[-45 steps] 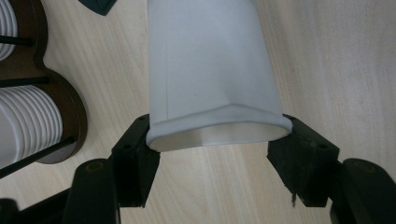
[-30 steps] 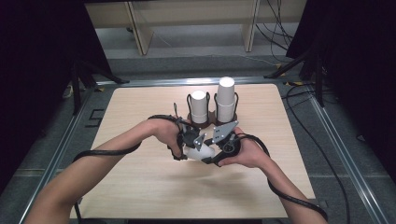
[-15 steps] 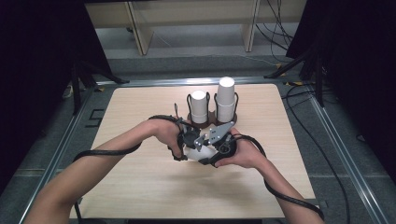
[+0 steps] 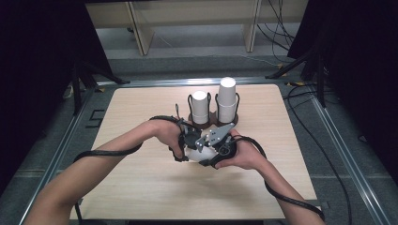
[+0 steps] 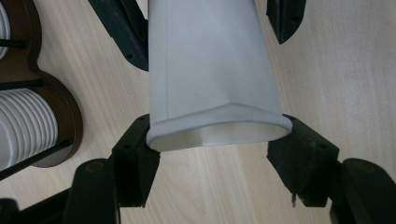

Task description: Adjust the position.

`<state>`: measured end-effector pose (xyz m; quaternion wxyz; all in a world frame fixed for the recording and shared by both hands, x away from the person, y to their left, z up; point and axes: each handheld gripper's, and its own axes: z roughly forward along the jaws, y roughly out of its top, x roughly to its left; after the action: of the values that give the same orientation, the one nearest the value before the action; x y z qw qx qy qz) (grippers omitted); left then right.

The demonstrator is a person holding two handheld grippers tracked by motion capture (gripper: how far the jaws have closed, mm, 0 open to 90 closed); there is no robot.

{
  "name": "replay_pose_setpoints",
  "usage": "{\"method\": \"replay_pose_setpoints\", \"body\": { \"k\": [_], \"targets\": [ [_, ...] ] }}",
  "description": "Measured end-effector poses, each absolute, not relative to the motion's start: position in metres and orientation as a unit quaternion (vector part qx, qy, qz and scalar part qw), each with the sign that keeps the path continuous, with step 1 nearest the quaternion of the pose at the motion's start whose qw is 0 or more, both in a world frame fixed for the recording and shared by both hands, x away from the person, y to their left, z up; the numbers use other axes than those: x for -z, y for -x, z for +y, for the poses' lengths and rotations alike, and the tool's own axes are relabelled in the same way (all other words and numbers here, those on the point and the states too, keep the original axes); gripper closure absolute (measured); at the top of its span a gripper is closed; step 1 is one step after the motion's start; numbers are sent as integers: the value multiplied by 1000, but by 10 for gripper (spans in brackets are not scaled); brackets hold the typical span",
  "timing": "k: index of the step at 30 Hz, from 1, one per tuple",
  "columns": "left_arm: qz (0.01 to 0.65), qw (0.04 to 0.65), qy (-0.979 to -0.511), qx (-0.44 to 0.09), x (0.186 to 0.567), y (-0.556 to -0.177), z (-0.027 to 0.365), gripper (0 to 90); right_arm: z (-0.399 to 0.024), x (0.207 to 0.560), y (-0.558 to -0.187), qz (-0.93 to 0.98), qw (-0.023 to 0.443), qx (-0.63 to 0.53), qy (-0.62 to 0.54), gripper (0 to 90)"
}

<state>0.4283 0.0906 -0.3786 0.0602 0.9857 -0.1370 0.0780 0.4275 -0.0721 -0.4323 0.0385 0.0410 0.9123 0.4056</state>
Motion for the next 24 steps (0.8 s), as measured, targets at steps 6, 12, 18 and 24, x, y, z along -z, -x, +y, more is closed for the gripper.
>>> {"method": "replay_pose_setpoints", "body": {
  "k": [6, 12, 18, 24],
  "targets": [
    [-143, 56, -985, -80, 378, -429, 90, 347, -71, 434, -427, 912, 37, -405, -43, 302],
    [-138, 69, -985, -77, 377, -428, 91, 347, -72, 436, -427, 911, 45, -407, -45, 347],
    [-141, 79, -984, -76, 376, -427, 92, 349, -73, 439, -424, 911, 33, -405, -61, 371],
    [-147, 111, -980, -80, 379, -429, 101, 284, -75, 443, -424, 906, 58, -419, -31, 369]
  ]
}}
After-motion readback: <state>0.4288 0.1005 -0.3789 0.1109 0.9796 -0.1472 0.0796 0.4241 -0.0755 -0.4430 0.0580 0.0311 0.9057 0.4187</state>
